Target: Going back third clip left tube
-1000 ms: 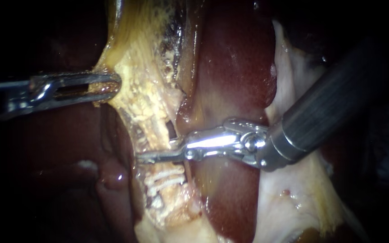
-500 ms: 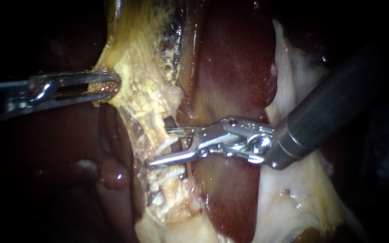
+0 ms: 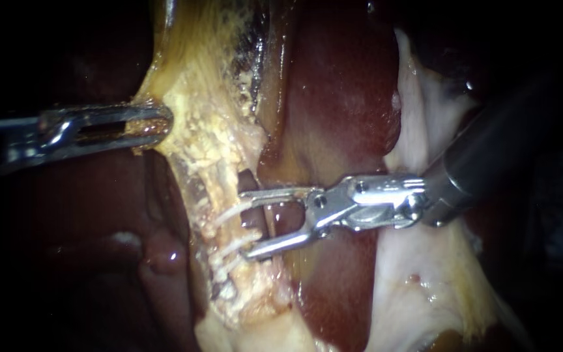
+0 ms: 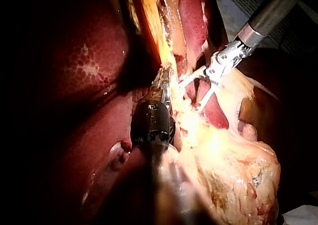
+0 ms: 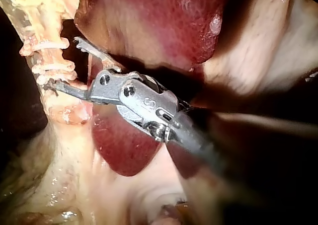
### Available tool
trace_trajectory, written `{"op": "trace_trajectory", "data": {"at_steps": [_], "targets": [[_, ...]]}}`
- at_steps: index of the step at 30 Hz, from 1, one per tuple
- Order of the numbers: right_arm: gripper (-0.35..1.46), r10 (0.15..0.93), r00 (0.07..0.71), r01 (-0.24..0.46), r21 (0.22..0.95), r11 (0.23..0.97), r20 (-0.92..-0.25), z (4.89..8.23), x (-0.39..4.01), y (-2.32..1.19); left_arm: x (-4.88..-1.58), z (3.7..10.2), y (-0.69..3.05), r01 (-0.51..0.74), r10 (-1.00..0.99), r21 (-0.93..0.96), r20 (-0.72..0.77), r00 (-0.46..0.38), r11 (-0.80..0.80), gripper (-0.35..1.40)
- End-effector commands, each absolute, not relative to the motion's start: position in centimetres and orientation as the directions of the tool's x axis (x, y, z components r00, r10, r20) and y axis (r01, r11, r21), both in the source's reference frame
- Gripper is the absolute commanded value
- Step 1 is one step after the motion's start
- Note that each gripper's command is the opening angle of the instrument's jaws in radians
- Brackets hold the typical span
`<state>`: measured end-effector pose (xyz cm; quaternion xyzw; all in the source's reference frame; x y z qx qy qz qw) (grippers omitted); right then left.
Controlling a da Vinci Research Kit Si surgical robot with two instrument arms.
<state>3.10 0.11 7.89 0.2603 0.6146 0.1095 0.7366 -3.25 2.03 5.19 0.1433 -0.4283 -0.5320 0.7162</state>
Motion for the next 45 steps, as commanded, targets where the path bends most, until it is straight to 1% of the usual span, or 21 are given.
{"op": "trace_trajectory", "data": {"at_steps": [1,7,13,18,24,28,36,45], "targets": [[0.6,0.478,0.217,0.162,0.514,0.843,-0.851,7.87,3.07,0.11,-3.25,5.2,2.03,0.639,-0.885,0.661,0.461,0.067,0.393,-0.35],[0.6,0.457,0.189,0.184,0.489,0.853,-0.869,7.67,2.77,0.21,-3.24,5.2,2.02,0.639,-0.885,0.661,0.461,0.067,0.393,-0.35],[0.6,0.416,0.181,0.168,0.445,0.879,-0.891,7.35,2.4,0.44,-3.25,5.21,2.01,0.64,-0.884,0.66,0.462,0.067,0.393,-0.35],[0.6,0.406,0.183,0.148,0.433,0.889,-0.896,7.2,2.21,0.58,-3.28,5.22,2.01,0.641,-0.884,0.659,0.463,0.066,0.393,-0.35],[0.6,0.403,0.181,0.158,0.43,0.889,-0.897,7.18,2.16,0.58,-3.38,5.35,2.0,0.644,-0.882,0.656,0.467,0.065,0.395,-0.35],[0.6,0.403,0.18,0.161,0.431,0.888,-0.898,7.17,2.16,0.57,-3.53,5.59,1.94,0.646,-0.888,0.649,0.449,0.101,0.402,-0.35],[0.6,0.397,0.179,0.164,0.425,0.89,-0.9,7.16,2.14,0.57,-3.82,5.91,1.89,0.645,-0.893,0.645,0.429,0.138,0.41,-0.35],[0.6,0.391,0.178,0.17,0.42,0.892,-0.903,7.15,2.05,0.56,-3.85,5.98,1.89,0.647,-0.894,0.642,0.423,0.147,0.411,-0.35]]}}
